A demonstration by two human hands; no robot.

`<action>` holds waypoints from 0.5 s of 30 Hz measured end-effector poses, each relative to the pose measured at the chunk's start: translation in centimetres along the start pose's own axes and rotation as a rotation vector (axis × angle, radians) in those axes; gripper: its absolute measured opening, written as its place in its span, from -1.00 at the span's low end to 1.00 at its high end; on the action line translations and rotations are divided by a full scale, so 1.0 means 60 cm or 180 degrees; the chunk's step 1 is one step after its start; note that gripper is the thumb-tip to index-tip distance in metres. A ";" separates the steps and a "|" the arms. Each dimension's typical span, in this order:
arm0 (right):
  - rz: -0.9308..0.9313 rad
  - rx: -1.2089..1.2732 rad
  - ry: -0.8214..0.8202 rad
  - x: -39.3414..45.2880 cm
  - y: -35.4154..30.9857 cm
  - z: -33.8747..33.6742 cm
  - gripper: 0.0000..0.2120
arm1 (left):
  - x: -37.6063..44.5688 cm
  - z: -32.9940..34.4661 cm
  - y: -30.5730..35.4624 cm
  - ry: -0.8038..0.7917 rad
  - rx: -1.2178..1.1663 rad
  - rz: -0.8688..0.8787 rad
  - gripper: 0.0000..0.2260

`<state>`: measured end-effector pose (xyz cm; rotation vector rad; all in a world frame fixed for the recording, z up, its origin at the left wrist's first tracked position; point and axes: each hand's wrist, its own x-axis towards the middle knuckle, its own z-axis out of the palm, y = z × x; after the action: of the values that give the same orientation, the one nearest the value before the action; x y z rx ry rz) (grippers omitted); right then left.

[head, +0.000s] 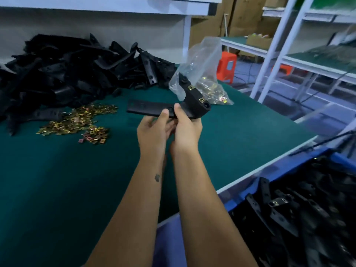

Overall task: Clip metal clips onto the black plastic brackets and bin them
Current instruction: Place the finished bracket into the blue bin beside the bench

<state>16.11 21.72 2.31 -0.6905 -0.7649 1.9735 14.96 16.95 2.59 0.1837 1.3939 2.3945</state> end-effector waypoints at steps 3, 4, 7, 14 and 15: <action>-0.0076 0.0269 0.0252 0.004 -0.033 -0.036 -0.87 | -0.034 0.022 -0.030 -0.0238 0.0447 -0.0090 -0.86; -0.0125 0.0336 0.0328 0.005 -0.047 -0.049 -0.87 | -0.046 0.031 -0.040 -0.0363 0.0498 -0.0171 -0.85; -0.0362 0.0355 0.0588 0.012 -0.096 -0.098 -0.83 | -0.081 0.068 -0.056 -0.0580 0.0454 -0.0412 -0.89; -0.0958 0.0008 0.1420 0.010 -0.238 -0.280 -0.85 | -0.176 0.168 -0.114 -0.1148 0.0815 -0.0836 -0.84; -0.0999 0.0041 0.1559 0.007 -0.255 -0.313 -0.83 | -0.197 0.182 -0.130 -0.1354 0.0964 -0.0975 -0.83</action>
<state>37.47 33.09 1.20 -0.9375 -0.5205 1.4430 30.98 24.91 2.22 0.4878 1.4443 1.7621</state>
